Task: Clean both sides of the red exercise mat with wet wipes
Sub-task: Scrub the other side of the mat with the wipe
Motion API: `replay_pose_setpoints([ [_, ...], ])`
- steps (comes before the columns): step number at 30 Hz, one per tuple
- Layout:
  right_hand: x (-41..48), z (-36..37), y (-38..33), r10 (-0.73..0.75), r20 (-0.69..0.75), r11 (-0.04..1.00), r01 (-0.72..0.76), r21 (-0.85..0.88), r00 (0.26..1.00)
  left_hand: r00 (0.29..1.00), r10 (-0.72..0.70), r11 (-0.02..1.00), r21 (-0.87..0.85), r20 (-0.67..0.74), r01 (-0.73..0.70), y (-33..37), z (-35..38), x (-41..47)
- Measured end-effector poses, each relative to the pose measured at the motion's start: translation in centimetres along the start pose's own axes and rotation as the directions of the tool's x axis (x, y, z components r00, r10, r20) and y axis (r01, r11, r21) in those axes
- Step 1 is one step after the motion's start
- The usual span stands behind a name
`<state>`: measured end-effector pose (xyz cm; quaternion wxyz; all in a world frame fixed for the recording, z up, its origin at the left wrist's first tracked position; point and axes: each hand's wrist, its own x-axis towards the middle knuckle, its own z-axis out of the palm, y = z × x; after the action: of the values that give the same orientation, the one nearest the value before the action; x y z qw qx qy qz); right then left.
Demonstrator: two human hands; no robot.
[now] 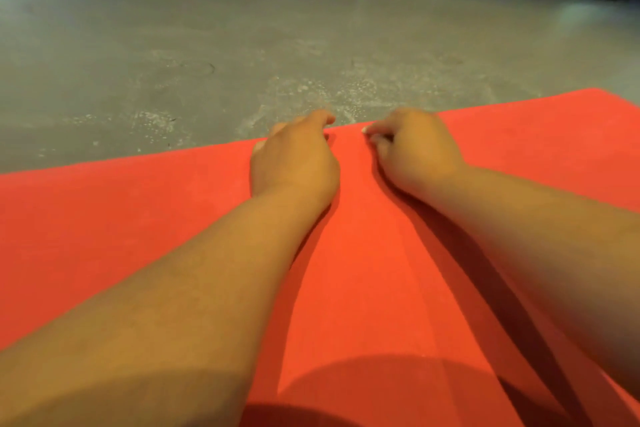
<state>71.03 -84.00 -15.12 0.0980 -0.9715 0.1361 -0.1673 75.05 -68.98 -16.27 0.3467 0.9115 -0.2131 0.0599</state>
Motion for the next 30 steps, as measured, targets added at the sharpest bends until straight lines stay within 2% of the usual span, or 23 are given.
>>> replay_pose_setpoints([
  [2, -2.0, -0.7, -0.9, -0.181, 0.035, 0.982, 0.178, 0.067, 0.983, 0.998, 0.051, 0.988, 0.141, 0.038, -0.056, 0.1, 0.1, -0.1],
  [4, -2.5, -1.5, 0.5, -0.263, 0.05, 0.964, 0.261, 0.049, 0.963, 0.994, 0.081, 0.975, 0.202, 0.073, -0.094, 0.2, -0.2, 0.0],
  [5, -2.2, -1.8, 2.1, -0.232, 0.05, 0.973, 0.232, 0.002, 0.972, 0.992, 0.085, 0.969, 0.223, 0.095, -0.105, 0.2, -0.2, -0.2],
  [7, -0.9, -2.8, 6.6, -0.001, -0.004, 0.995, 0.001, -0.103, 1.0, 0.989, 0.088, 0.959, 0.258, 0.121, -0.116, 0.2, -0.5, -0.6],
  [9, 0.0, -3.7, 11.3, 0.252, -0.041, 0.956, -0.256, -0.141, 0.967, 0.986, 0.074, 0.942, 0.315, 0.146, -0.118, 0.8, -0.5, -0.7],
  [10, 0.3, -3.5, 12.3, 0.293, -0.031, 0.948, -0.294, -0.119, 0.956, 0.986, 0.054, 0.92, 0.375, 0.155, -0.11, 1.3, -0.5, -0.5],
  [12, 0.7, -2.2, 11.5, 0.211, -0.002, 0.977, -0.211, -0.006, 0.977, 0.988, -0.027, 0.881, 0.471, 0.152, -0.048, 3.3, 0.4, -0.1],
  [14, 0.2, -1.5, 9.4, 0.025, 0.001, 0.993, -0.025, 0.115, 1.0, 0.989, -0.066, 0.859, 0.511, 0.132, -0.011, 6.0, 2.8, 0.2],
  [16, -1.0, -1.3, 8.4, -0.147, 0.018, 0.971, 0.141, 0.191, 0.989, 0.995, -0.044, 0.866, 0.5, 0.095, -0.01, 7.6, 5.1, -0.3],
  [18, -1.5, -1.5, 8.4, -0.216, 0.015, 0.945, 0.206, 0.256, 0.976, 0.998, -0.036, 0.898, 0.44, 0.058, 0.007, 7.6, 5.8, -0.6],
  [20, 0.0, -2.1, 9.9, -0.156, 0.037, 0.964, 0.144, 0.224, 0.987, 0.998, -0.02, 0.909, 0.417, 0.059, -0.007, 7.0, 5.5, -0.8],
  [22, 3.0, -2.6, 13.1, 0.05, 0.077, 0.991, -0.059, 0.118, 0.996, 0.995, -0.016, 0.911, 0.411, 0.094, -0.024, 7.3, 5.2, -0.7],
  [24, 5.2, -3.4, 16.4, 0.292, 0.025, 0.954, -0.293, 0.068, 0.956, 0.989, -0.029, 0.908, 0.416, 0.147, -0.035, 7.5, 5.1, -0.5],
  [25, 5.6, -3.5, 16.8, 0.342, 0.0, 0.937, -0.341, 0.077, 0.94, 0.985, -0.037, 0.906, 0.422, 0.166, -0.037, 7.6, 5.1, -0.6],
  [27, 4.9, -2.6, 14.6, 0.272, -0.008, 0.955, -0.269, 0.124, 0.962, 0.983, -0.048, 0.9, 0.434, 0.179, -0.035, 7.7, 5.1, -0.4],
  [30, 1.8, -1.6, 8.2, -0.041, 0.072, 0.961, 0.02, 0.276, 0.997, 0.978, -0.074, 0.898, 0.439, 0.196, -0.02, 8.1, 5.2, -0.1],
])
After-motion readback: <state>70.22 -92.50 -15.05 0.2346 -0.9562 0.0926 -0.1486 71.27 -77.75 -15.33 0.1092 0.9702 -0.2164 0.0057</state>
